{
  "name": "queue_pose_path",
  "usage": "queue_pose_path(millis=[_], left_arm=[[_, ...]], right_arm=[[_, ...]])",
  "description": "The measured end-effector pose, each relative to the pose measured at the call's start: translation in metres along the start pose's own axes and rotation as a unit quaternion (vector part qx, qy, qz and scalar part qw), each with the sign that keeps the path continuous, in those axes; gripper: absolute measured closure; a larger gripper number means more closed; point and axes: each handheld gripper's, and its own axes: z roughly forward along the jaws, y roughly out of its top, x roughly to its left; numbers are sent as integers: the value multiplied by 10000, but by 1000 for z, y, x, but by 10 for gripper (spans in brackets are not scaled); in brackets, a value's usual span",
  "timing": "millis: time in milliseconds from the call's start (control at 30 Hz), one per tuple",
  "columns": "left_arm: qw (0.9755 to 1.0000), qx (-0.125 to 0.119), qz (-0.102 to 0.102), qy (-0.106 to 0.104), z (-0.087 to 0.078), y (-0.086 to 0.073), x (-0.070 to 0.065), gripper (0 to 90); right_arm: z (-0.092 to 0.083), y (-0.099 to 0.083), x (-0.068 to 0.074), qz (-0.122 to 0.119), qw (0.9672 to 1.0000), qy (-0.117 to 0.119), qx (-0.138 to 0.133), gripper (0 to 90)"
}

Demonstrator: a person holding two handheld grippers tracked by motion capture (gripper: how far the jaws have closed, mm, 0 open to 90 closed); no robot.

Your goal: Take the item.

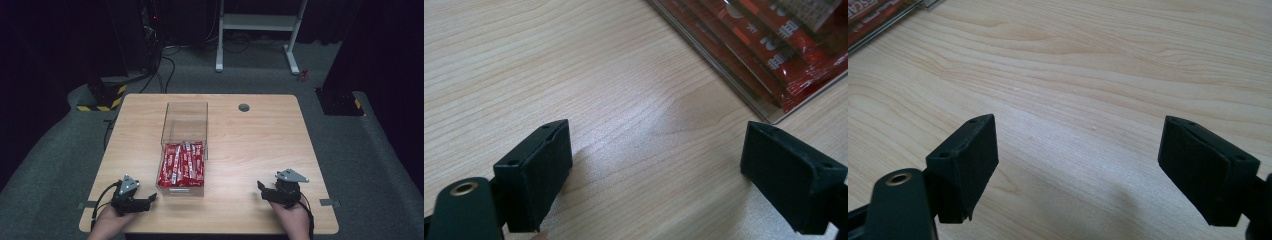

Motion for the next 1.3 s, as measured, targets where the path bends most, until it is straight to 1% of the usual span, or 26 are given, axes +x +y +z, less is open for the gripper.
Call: queue_pose_path(millis=[67, 100, 167, 267, 333, 400, 467, 533, 600, 733, 933, 967, 1133, 1167, 1233, 1267, 1300], left_arm=[[10000, 1, 1, -1, 0, 0, 0, 134], [10000, 1, 0, 2, 0, 0, 0, 134], [10000, 1, 0, 1, 0, 0, 0, 134], [10000, 2, 0, -1, 0, 0, 0, 134], [10000, 2, 0, -1, 0, 0, 0, 134], [10000, 0, -1, 2, 0, 0, 0, 134], [10000, 2, 0, 1, 0, 0, 0, 134], [10000, 0, -1, -1, 0, 0, 0, 134], [10000, 1, 1, 2, 0, 0, 0, 134], [10000, 1, 2, 3, 0, 0, 0, 134], [10000, -5, -2, 4, 0, 0, 0, 134], [10000, -1, -2, 2, 0, 0, 0, 134], [10000, -5, -2, 5, 0, 0, 0, 134], [10000, -5, 0, 4, 0, 0, 0, 133], [10000, -4, 0, 4, 0, 0, 0, 134], [10000, -4, 0, 4, 0, 0, 0, 134], [10000, -4, 0, 4, 0, 0, 0, 134]], right_arm=[[0, 0, 2, -8, 10000, 48, -16, 166], [0, 1, 4, -56, 9999, 87, -35, 169], [1, 1, 7, -33, 9999, 136, -42, 172], [1, 2, 11, -43, 9998, 173, -30, 174], [2, 2, 13, -99, 9997, 216, -52, 175], [2, 3, 17, -96, 9996, 260, -54, 179], [2, 3, 19, -101, 9996, 274, -56, 180], [2, 3, 21, -177, 9993, 303, -83, 183], [2, 3, 24, -171, 9993, 330, -79, 188], [3, 4, 30, -260, 9988, 411, -104, 194], [4, 4, 37, -289, 9983, 489, -158, 206], [5, 4, 41, -257, 9982, 514, -153, 207], [7, 6, 47, -336, 9975, 585, -190, 208], [8, 6, 51, -395, 9970, 636, -213, 208], [8, 6, 53, -435, 9967, 645, -230, 208], [9, 6, 57, -505, 9962, 648, -276, 209], [9, 6, 57, -505, 9962, 648, -276, 209]])
